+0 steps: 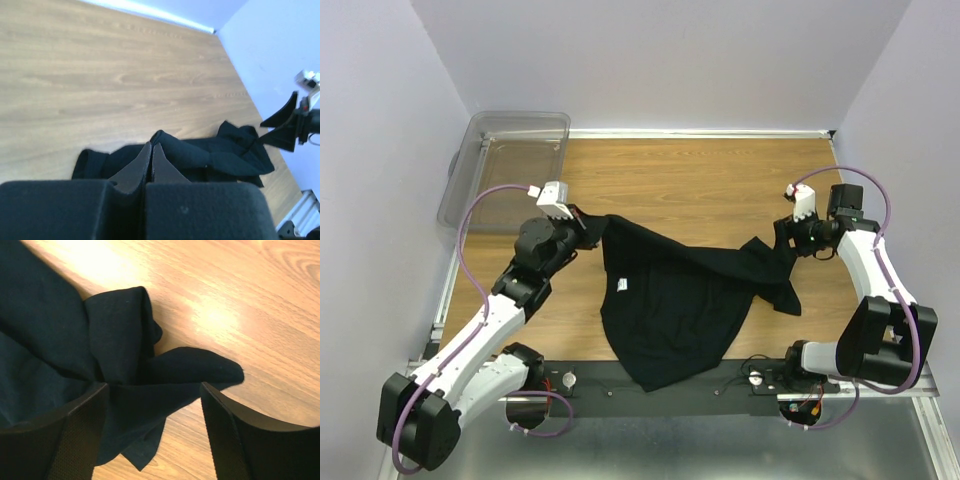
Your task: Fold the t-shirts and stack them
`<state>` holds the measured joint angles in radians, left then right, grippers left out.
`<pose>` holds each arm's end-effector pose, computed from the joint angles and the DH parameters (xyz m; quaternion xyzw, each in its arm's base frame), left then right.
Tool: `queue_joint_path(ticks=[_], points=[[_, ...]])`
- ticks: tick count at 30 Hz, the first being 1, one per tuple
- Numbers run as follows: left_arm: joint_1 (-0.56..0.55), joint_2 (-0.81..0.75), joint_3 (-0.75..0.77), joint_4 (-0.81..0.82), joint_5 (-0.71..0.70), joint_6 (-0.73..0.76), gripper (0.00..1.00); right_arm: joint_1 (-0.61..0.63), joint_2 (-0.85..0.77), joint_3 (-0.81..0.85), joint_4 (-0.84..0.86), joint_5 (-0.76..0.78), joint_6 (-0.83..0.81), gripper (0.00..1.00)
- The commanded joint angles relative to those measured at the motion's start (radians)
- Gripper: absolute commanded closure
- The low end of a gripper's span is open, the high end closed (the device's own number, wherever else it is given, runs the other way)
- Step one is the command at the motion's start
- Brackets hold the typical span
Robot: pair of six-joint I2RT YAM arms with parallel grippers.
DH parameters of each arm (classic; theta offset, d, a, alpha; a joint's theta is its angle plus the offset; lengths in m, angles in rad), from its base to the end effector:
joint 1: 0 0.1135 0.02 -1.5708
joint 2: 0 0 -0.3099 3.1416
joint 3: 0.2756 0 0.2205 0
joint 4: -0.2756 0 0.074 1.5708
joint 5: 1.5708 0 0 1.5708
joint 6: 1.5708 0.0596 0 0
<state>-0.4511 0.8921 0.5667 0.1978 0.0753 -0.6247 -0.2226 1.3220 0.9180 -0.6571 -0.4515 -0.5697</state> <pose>0.1583 -0.0816 0.3268 -0.0403 0.7495 -0.3625 0.5524 0.2248 -0.0242 0.2742 -0.2184 0.9192 0.1050 0.3103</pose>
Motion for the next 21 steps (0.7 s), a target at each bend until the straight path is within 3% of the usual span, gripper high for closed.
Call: queue_joint_path(ticks=[1, 3, 6, 7, 9, 10, 12, 14, 21], points=[[0.015, -0.054, 0.078, 0.006, -0.068, 0.082, 1.0, -0.004, 0.002, 0.007, -0.048, -0.055, -0.028, 0.23], [0.02, -0.056, 0.113, -0.017, -0.068, 0.095, 1.0, -0.004, 0.016, 0.012, -0.07, -0.073, -0.036, 0.26], [0.031, -0.047, 0.153, -0.046, -0.097, 0.117, 1.0, -0.004, 0.04, 0.005, -0.091, -0.127, -0.045, 0.42], [0.034, -0.044, 0.156, -0.047, -0.095, 0.121, 1.0, -0.004, 0.048, 0.007, -0.099, -0.144, -0.05, 0.55], [0.04, -0.041, 0.163, -0.046, -0.094, 0.123, 1.0, -0.004, 0.055, 0.01, -0.119, -0.185, -0.073, 0.68], [0.04, -0.039, 0.167, -0.046, -0.089, 0.123, 1.0, -0.004, 0.052, 0.016, -0.121, -0.194, -0.075, 0.83], [0.046, -0.035, 0.182, -0.049, -0.088, 0.128, 1.0, -0.004, 0.028, 0.024, -0.125, -0.222, -0.078, 0.94], [0.051, -0.032, 0.206, -0.055, -0.092, 0.137, 1.0, -0.004, 0.0, 0.05, -0.125, -0.239, -0.067, 0.98], [0.077, -0.027, 0.298, -0.084, -0.131, 0.169, 1.0, -0.004, -0.124, 0.191, -0.125, -0.311, 0.004, 0.99]])
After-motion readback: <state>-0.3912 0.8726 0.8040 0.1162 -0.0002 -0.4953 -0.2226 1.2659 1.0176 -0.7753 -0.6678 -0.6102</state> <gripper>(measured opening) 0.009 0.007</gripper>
